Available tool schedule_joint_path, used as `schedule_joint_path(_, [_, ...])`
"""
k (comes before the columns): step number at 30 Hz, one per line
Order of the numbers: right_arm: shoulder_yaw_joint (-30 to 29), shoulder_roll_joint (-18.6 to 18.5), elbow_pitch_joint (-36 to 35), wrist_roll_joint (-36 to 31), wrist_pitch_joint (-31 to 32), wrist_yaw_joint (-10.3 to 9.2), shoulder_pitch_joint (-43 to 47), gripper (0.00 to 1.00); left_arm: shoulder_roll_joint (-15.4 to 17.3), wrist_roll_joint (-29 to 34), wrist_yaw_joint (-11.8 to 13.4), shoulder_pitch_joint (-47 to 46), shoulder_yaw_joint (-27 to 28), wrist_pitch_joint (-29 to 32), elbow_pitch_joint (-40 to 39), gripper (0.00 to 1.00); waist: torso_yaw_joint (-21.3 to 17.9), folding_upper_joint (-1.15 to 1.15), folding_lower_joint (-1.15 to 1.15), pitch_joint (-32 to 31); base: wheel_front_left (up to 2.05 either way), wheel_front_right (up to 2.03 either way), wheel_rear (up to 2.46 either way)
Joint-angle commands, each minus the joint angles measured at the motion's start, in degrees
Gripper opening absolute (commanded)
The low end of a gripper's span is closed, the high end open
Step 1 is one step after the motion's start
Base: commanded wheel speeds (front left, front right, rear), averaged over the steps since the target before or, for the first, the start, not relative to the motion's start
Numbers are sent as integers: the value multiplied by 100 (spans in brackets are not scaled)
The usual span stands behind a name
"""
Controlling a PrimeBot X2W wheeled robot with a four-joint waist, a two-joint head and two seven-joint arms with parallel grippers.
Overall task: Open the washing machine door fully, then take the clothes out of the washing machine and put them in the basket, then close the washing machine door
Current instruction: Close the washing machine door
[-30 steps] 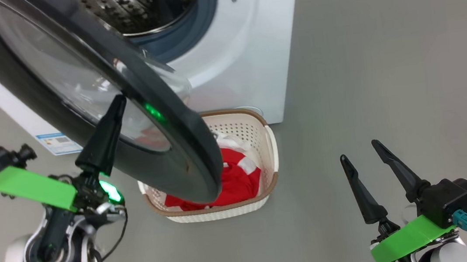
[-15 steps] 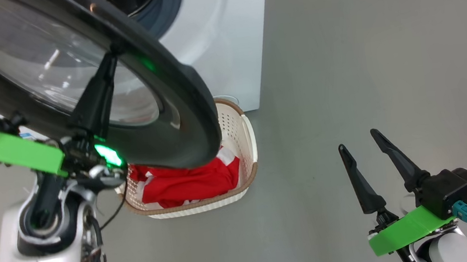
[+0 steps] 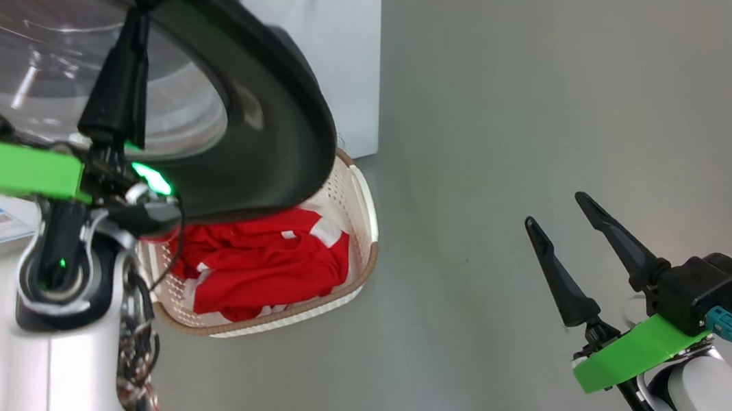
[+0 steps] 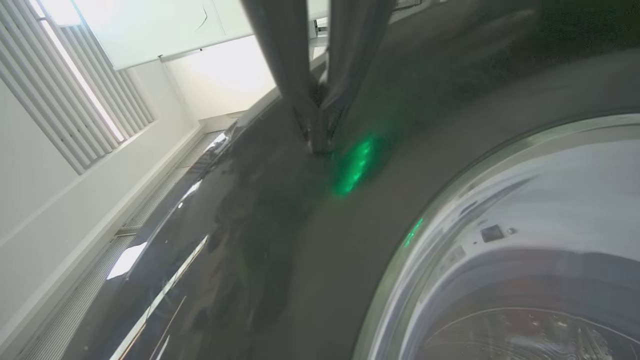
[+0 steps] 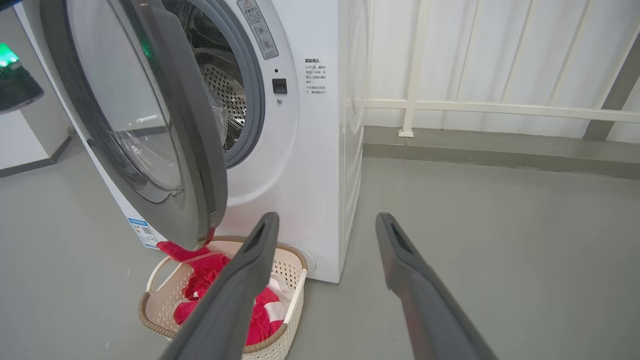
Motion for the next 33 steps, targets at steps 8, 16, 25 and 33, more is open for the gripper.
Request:
schedule_joint_path(8, [195,-34,-137,99,-36,26,-284,100,147,324,-117,-721,22,-216,388,0,-216,0,0,243,0,0,0])
schedule_joint_path(16, [270,-34,-90,159,-36,26,-380,100,183,392,-259,-1263,129,-405,1024,0,-383,0,0,380,0,0,0])
schedule_joint_path(25, [309,-34,-68,162,-36,26,-443,100,210,510,-465,-1743,164,-580,1645,0,-478,0,0,474,0,0,0])
schedule_joint_path(33, [267,-34,-33,140,-36,26,-427,100,226,522,-625,-1760,174,-571,1905,0,-434,0,0,411,0,0,0])
